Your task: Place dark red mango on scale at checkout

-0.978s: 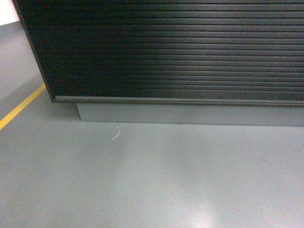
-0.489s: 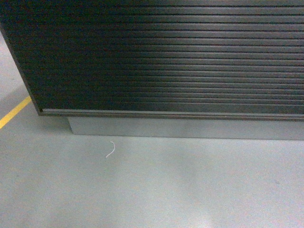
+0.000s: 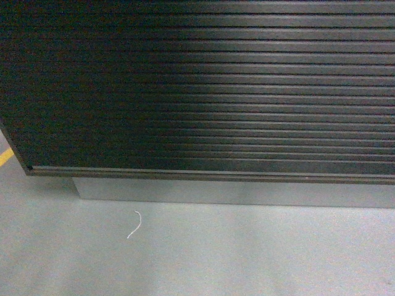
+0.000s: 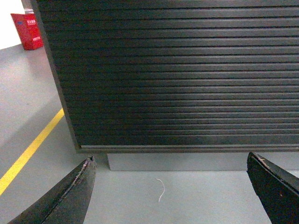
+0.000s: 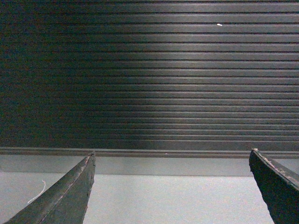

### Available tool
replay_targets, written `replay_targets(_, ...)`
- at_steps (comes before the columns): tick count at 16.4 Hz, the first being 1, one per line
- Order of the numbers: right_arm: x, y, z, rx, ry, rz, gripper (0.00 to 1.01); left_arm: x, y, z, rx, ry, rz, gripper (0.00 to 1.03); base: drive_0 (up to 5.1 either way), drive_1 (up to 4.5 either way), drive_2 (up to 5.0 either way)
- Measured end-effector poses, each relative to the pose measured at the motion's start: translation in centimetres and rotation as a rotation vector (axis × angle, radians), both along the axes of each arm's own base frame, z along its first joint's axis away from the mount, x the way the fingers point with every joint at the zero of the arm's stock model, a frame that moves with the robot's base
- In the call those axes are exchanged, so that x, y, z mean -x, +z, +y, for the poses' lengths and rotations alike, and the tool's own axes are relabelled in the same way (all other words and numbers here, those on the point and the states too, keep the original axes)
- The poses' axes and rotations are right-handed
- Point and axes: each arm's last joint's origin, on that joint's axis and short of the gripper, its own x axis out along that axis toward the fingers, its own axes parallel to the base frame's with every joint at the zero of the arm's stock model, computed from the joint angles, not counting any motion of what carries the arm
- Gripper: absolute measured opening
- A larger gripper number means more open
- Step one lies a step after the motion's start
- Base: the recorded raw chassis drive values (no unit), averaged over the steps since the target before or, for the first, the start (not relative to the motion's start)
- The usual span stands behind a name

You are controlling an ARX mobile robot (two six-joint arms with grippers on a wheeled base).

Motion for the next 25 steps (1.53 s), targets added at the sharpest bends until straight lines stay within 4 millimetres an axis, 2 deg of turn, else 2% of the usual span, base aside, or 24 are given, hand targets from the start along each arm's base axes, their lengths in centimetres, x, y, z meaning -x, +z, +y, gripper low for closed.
replay_targets(12, 0.00, -0.01, 0.00, 0.000, 0.000, 0.001, 0.98, 0.00, -0.01, 0.00, 0.000, 0.000, 0.001, 0.98, -0.1, 3.36, -3.5)
replay_targets(25, 0.00, -0.02, 0.00, 0.000, 0.000, 0.002, 0.98, 0.00, -0.01, 0.00, 0.000, 0.000, 0.002, 0.98, 0.0, 0.00, 0.0)
